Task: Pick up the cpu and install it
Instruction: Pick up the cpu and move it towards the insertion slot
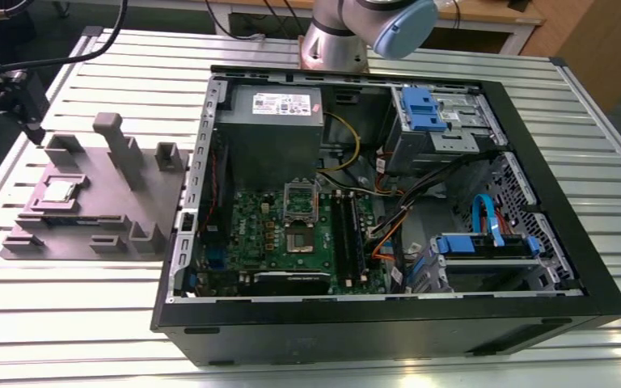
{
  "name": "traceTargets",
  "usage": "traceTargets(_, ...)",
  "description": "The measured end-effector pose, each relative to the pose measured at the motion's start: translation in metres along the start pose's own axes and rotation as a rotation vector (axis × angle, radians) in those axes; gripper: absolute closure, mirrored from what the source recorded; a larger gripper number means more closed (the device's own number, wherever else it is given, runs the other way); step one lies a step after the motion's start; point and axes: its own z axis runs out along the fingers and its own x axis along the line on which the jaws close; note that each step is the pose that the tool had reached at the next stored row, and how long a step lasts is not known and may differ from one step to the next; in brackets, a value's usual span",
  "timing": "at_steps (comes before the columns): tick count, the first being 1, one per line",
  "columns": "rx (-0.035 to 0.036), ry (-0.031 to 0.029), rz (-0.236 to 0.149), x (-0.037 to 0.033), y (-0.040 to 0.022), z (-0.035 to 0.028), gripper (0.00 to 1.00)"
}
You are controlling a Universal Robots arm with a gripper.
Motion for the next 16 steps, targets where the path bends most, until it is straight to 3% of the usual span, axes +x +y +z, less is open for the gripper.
traceTargets(4, 0.0002, 0.0003, 0.000, -0.0001, -0.0002, 0.0014, 0.29)
traceTargets(6, 0.0000, 0.0000, 0.000, -0.0001, -0.0004, 0.0050, 0.29)
traceTargets(16, -0.0001, -0.0003, 0.000, -0.0002, -0.0005, 0.0068, 0.29)
